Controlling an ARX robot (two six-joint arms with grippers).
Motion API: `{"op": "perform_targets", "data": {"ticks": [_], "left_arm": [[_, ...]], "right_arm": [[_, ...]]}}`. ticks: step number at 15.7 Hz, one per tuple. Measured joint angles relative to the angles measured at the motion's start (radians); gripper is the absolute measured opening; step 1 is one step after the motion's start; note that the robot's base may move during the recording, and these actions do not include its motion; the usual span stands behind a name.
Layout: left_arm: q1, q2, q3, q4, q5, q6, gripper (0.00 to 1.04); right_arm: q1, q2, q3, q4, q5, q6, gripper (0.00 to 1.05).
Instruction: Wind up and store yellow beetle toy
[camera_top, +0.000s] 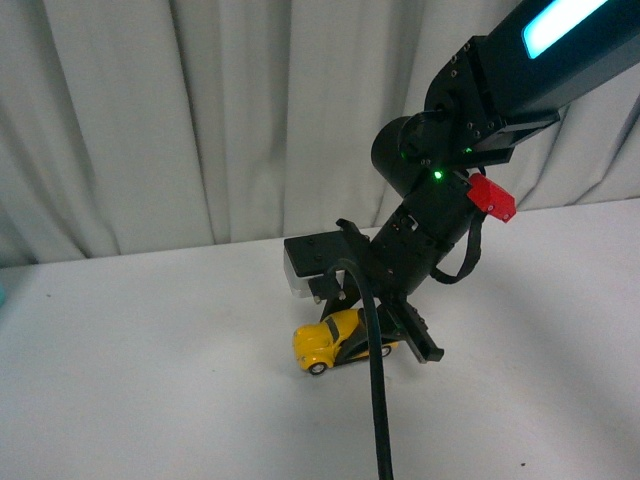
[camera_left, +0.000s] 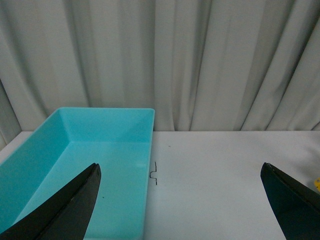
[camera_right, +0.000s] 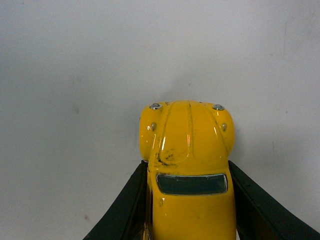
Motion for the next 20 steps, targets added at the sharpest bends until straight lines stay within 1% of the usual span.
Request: {"op": "perform_targets", "data": {"ticks": [5,11,16,20], "left_arm": [[0.000,0.000,0.000,0.000,0.000,0.000,0.98],[0.000,0.000,0.000,0.000,0.000,0.000,0.98],[0.000,0.000,0.000,0.000,0.000,0.000,0.98],[0.000,0.000,0.000,0.000,0.000,0.000,0.98]], "right_arm": [[0.018,-0.003,-0.075,0.070,0.007,0.089,0.41],[0.004,-0.026,-0.139,0.140,0.013,0.101,0.41],[-0.052,-0.036,-0.175,0.150,-0.006,0.071,0.41],[-0.128,-0.063,-0.233,0.157,-0.013,0.033,0.41]]}}
